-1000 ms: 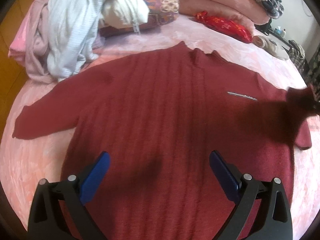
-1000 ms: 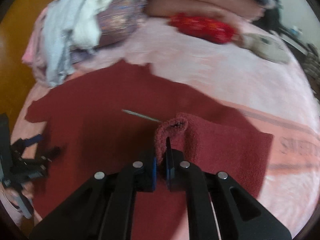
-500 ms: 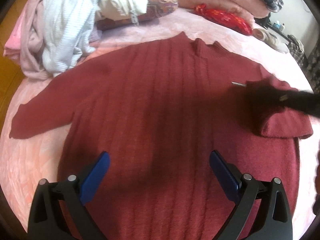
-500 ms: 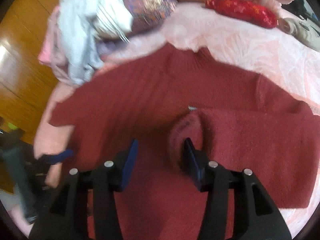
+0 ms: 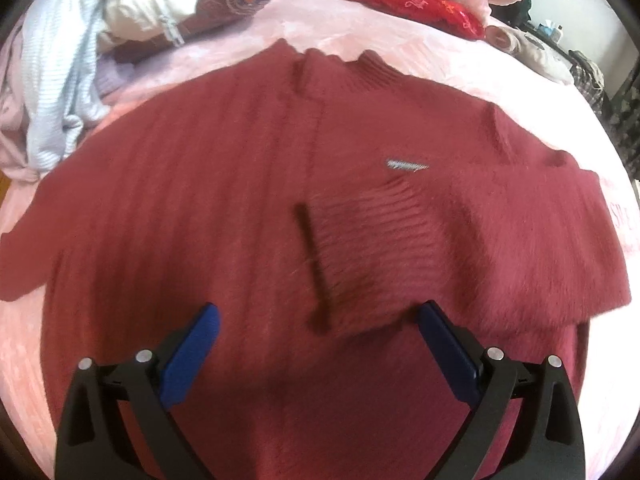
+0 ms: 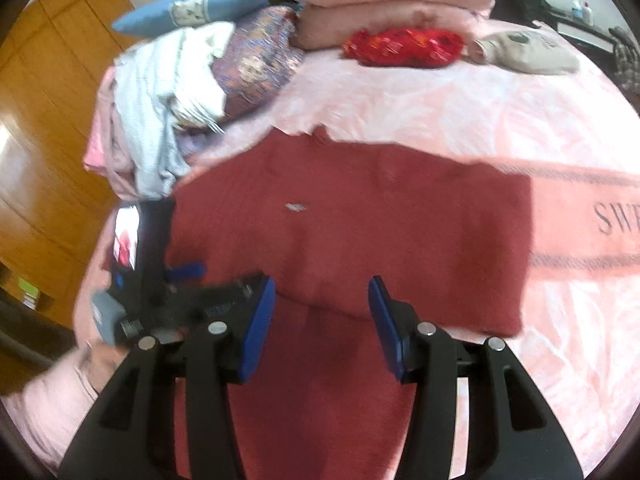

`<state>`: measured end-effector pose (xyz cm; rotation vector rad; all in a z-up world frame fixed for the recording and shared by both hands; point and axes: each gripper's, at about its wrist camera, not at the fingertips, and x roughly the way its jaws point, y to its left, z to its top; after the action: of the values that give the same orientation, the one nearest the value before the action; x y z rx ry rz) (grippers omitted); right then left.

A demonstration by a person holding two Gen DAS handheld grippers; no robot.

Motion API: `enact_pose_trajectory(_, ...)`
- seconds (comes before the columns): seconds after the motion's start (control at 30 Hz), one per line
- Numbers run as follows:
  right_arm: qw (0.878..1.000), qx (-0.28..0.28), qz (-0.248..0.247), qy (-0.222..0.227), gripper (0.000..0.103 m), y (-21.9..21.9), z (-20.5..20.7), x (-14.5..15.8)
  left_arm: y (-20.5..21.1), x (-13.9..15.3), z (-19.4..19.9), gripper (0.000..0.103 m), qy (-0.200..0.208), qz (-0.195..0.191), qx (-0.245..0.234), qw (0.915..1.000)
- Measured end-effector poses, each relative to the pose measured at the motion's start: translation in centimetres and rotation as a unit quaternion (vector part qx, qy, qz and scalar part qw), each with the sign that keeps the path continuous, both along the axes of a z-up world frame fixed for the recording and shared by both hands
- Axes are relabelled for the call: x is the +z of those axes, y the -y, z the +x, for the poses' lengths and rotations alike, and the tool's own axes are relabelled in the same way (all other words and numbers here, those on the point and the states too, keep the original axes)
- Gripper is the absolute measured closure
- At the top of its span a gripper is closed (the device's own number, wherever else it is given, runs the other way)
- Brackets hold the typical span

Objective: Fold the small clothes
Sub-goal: 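Carry the cuff across the sweater body with the right tool and release, then grasp the other sleeve cuff with the left tool, then fold the held sleeve across the body with the left tool and release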

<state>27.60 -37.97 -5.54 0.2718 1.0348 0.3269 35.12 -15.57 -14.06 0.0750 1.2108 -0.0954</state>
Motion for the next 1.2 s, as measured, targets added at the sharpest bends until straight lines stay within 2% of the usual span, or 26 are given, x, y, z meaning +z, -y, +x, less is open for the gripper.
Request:
enact_pose_trajectory(0.07,1.0,-0.006,-0.003,-0.006,0.054,0.9,-0.6,-1.0,1.1,-0.3,0.5,0.004,0.002,0.002,-0.005,1.0)
enact_pose_trajectory(0.13,1.0,-0.013,0.003,-0.009,0.054,1.6,-1.0,-2.0,1.8,-0.6,0.8,0.016,0.0,0.003,-0.011,0.9999)
enact_pose_trajectory(0.2,1.0,-0.022,0.007,-0.014,0.054,2.3,-1.3,-2.8,2.2,-0.5,0.8,0.045,-0.002,-0.016,-0.015,0.9998)
enact_pose_trajectory(0.23,1.0,-0.026,0.009,-0.016,0.054,2.6,-1.4,-3.1,2.4,-0.3,0.6,0.052,0.002,-0.018,-0.013,0.9998)
enact_pose_trajectory(0.27,0.999,-0.029,0.01,-0.018,0.054,2.8,-1.6,-3.4,2.6,-0.1,0.6,0.069,0.002,-0.027,-0.017,0.9995)
enact_pose_trajectory(0.3,0.999,-0.033,0.011,-0.02,0.054,3.0,-1.7,-3.5,2.7,0.1,0.5,0.08,-0.003,-0.038,-0.025,0.999)
enact_pose_trajectory(0.37,0.999,-0.035,0.01,-0.019,0.054,3.2,-1.9,-3.6,2.5,0.4,0.5,0.086,-0.01,-0.062,-0.024,0.9977)
enact_pose_trajectory(0.47,0.999,-0.037,0.013,-0.012,0.054,3.3,-2.3,-3.0,0.9,1.9,0.4,0.087,0.002,-0.1,-0.017,0.9948)
enact_pose_trajectory(0.53,0.999,-0.038,0.013,-0.008,0.054,3.4,-2.4,-2.6,-0.6,3.8,0.4,0.088,0.027,-0.112,-0.011,0.9932)
enact_pose_trajectory(0.63,0.999,-0.042,0.016,-0.002,0.054,3.5,-2.4,-2.0,-3.6,6.6,0.7,0.088,0.073,-0.115,0.003,0.9907)
enact_pose_trajectory(0.8,0.999,-0.039,0.027,0.0,0.054,3.0,-1.9,-1.8,-7.9,8.7,1.9,0.088,0.118,-0.077,0.021,0.9897)
enact_pose_trajectory(0.9,0.998,-0.04,0.039,-0.003,0.054,2.3,-0.9,-2.3,-9.9,7.8,2.7,0.088,0.12,-0.052,0.033,0.9909)
enact_pose_trajectory(1.0,0.997,-0.04,0.065,-0.009,0.054,1.7,0.5,-3.0,-11.7,5.6,3.4,0.087,0.094,-0.05,0.048,0.9932)
enact_pose_trajectory(1.2,0.995,-0.068,0.053,-0.049,0.057,1.6,3.3,-6.1,-12.9,2.4,4.5,0.083,0.073,-0.039,0.06,0.9948)
